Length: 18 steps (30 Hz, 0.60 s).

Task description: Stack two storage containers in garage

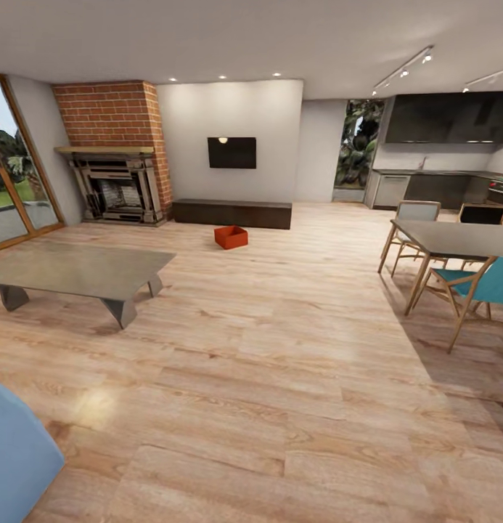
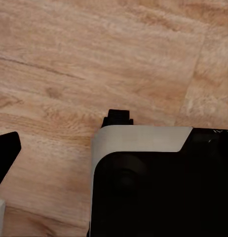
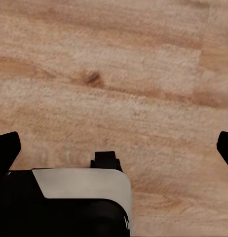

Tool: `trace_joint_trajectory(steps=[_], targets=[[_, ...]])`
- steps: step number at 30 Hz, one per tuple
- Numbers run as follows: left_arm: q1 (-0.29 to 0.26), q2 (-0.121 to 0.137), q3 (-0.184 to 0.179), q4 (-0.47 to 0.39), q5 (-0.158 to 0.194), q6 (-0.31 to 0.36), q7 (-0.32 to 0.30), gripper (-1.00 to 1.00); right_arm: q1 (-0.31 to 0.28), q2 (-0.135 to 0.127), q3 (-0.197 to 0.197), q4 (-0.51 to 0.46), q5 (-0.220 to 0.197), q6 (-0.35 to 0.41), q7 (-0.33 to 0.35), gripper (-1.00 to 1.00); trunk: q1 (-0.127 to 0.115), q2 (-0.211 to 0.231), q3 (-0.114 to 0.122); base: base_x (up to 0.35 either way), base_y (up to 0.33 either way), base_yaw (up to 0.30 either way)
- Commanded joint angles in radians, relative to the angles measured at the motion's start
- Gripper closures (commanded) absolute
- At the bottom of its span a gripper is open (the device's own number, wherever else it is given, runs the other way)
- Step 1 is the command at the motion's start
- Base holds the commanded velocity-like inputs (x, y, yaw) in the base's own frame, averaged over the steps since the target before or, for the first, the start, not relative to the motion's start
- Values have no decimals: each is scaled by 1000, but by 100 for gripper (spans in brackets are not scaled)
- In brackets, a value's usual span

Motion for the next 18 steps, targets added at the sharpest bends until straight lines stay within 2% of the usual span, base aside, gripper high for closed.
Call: trace_joint_trajectory(steps=[1, 18], targets=[[-2, 0, -6, 4, 10, -6, 0, -100, -1, 0, 6, 3, -6, -6, -2, -100, 1, -1, -1, 340, 80, 0], [-2, 0, -6, 4, 10, -6, 0, -100, -1, 0, 6, 3, -5, -6, -1, -100, 1, -1, -1, 339, 83, 0]])
